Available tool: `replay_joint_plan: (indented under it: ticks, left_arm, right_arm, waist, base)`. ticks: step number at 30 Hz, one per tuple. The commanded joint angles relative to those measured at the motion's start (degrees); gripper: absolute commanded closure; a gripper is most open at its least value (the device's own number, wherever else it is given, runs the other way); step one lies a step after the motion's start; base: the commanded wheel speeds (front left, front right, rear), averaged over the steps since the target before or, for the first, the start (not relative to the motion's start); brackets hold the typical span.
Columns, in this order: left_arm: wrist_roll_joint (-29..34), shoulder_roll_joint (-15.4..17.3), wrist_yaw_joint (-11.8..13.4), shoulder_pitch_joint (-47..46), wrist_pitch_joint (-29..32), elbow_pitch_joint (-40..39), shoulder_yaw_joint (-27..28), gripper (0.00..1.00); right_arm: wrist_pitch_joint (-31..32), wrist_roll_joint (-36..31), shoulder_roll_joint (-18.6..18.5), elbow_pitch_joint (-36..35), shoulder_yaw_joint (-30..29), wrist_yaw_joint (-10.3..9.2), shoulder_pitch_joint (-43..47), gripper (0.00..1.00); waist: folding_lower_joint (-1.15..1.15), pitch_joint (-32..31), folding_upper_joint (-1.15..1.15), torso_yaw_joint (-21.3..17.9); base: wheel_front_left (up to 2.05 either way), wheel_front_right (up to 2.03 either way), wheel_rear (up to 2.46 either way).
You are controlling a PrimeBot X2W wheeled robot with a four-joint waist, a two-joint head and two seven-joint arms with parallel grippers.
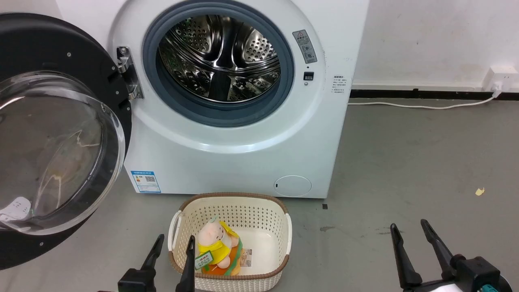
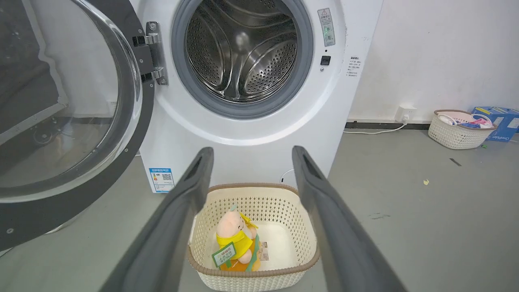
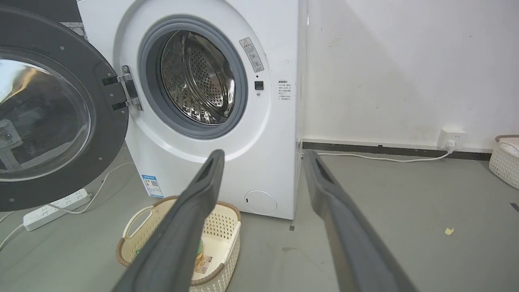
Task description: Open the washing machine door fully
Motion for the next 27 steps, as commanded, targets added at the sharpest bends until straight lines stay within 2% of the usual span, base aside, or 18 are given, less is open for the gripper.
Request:
replay_joint_plan:
  ticks: [1, 27]
  left_arm:
    - [-0.33, -0.01, -0.15, 0.0, 0.0, -0.1, 0.09, 1.0]
    - [0.9, -0.13, 0.28, -0.8, 2.96, -2.11, 0.87, 1.0]
  right_arm:
    - [0.0, 0.01, 0.0, 0.03, 0.04, 0.0, 0.0, 1.0]
    - [2.91, -1.23, 0.05, -1.17, 0.13, 0.01, -0.91, 1.0]
  waist:
    - [0.0, 0.01, 0.0, 0.01]
    - [0.0, 0.92, 0.0, -0.08]
  base:
    - [0.0, 0.0, 0.0]
    - [0.0, 0.0, 0.0]
